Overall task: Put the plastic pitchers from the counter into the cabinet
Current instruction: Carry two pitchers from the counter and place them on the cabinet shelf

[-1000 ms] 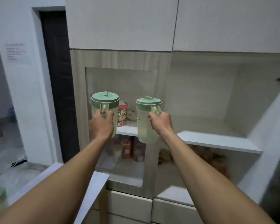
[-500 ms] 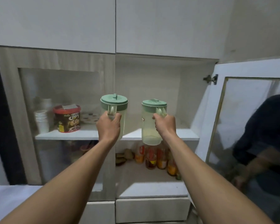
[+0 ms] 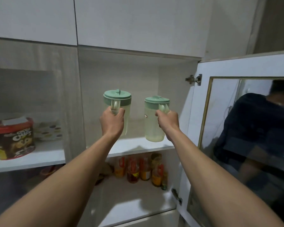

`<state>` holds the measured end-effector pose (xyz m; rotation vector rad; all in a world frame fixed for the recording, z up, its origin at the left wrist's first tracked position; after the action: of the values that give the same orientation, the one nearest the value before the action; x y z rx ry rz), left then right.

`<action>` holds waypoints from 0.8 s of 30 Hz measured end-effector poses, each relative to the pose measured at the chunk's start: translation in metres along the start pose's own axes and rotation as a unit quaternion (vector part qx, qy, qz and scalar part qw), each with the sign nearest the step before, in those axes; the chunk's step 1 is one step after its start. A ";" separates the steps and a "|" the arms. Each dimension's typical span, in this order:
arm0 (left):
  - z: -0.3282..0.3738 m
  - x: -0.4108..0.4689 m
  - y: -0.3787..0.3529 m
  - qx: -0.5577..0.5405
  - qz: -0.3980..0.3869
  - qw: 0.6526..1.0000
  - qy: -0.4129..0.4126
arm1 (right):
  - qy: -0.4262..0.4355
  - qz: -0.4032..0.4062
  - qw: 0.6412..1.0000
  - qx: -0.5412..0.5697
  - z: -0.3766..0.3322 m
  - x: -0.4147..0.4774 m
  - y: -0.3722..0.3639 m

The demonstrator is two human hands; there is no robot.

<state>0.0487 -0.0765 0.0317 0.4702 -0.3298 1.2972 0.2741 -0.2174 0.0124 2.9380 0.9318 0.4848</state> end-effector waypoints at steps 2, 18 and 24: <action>-0.009 0.017 -0.015 -0.010 -0.010 1.000 0.005 | 0.001 0.015 1.000 -0.003 0.004 0.016 0.002; -0.121 0.147 -0.142 -0.001 -0.011 0.999 0.034 | -0.024 0.043 0.999 -0.006 0.110 0.190 -0.029; -0.174 0.201 -0.213 0.015 -0.019 0.998 0.055 | -0.034 0.028 0.999 -0.018 0.160 0.283 -0.043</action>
<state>0.2996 0.1379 -0.0517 0.4267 -0.2094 1.2861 0.5171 -0.0102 -0.0634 2.9350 0.8266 0.3960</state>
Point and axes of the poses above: each hand's wrist, its own x-axis towards the middle knuckle, its own y-axis out of the back of the hand, z = x × y, the point moved 10 cm from there along x, towards the middle knuckle, and after that the axes turned 7 degrees about -z, right-handed, at the moved point
